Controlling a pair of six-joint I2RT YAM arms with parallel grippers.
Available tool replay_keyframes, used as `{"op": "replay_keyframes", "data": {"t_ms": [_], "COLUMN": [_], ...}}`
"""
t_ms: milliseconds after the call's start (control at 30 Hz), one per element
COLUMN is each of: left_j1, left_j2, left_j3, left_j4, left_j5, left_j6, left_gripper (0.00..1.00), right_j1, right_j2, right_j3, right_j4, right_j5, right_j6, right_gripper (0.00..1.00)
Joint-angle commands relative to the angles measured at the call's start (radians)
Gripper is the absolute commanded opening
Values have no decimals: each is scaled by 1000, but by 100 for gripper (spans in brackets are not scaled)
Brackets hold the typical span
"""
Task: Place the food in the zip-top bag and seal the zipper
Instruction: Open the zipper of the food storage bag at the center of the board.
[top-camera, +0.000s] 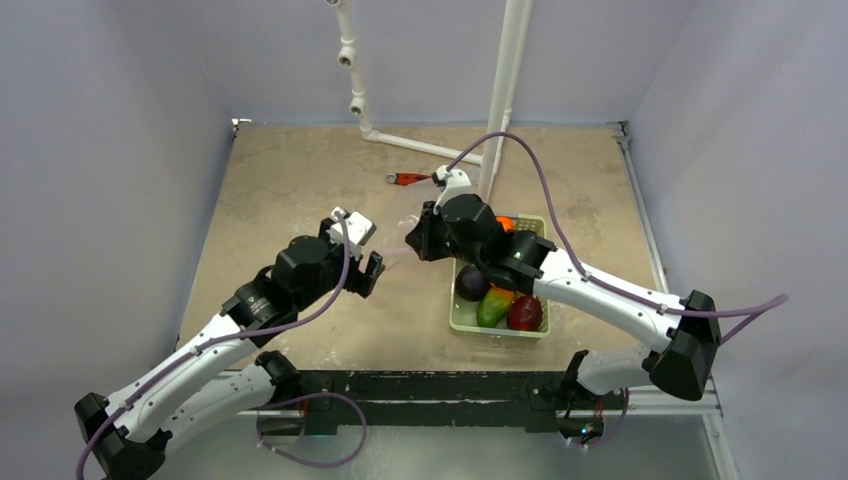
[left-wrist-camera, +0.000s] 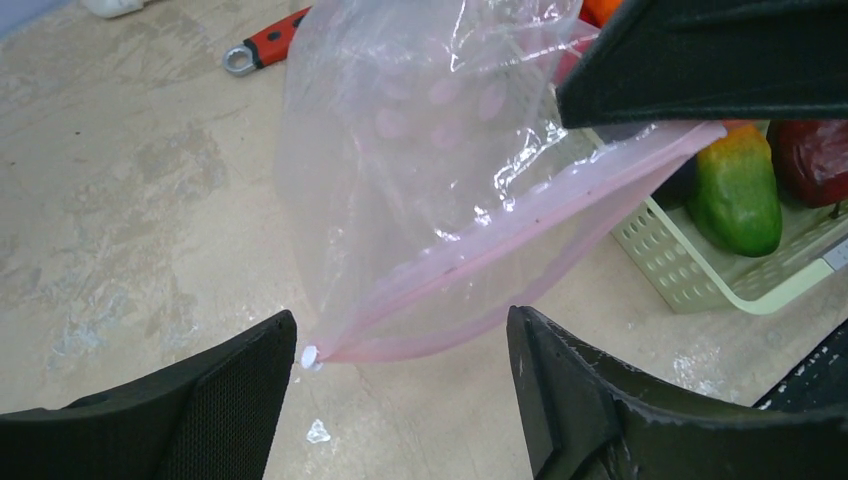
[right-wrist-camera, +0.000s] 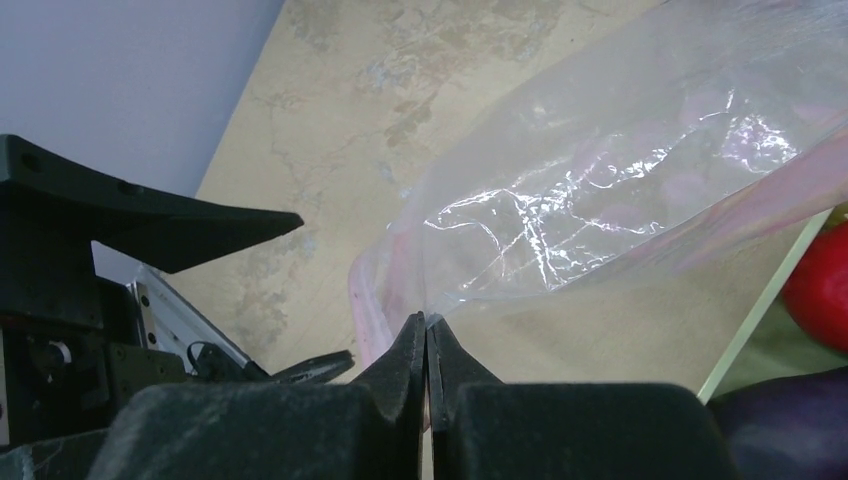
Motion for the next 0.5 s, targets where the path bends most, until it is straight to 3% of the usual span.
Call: {"op": "replay_keyframes", "data": {"t_ms": [0,333,467], "left_j1": [4,3,3], "left_j2": [16,55,44], "left_j3": [2,-9,-12], "left_j4": [81,100,95], "left_j5": [-38,-9,-23], "left_j6": [41,41,41], "left_gripper": [75,68,57], "right_j1": [-3,-3,-3], "right_j2": [-30,-40,-42], "right_j3": [37,30,23], "right_j4": [39,79,75], "right_j5": [-50,-115,-104], "right_j6": [-25,-20,-21], "right_gripper": [0,0,0]}}
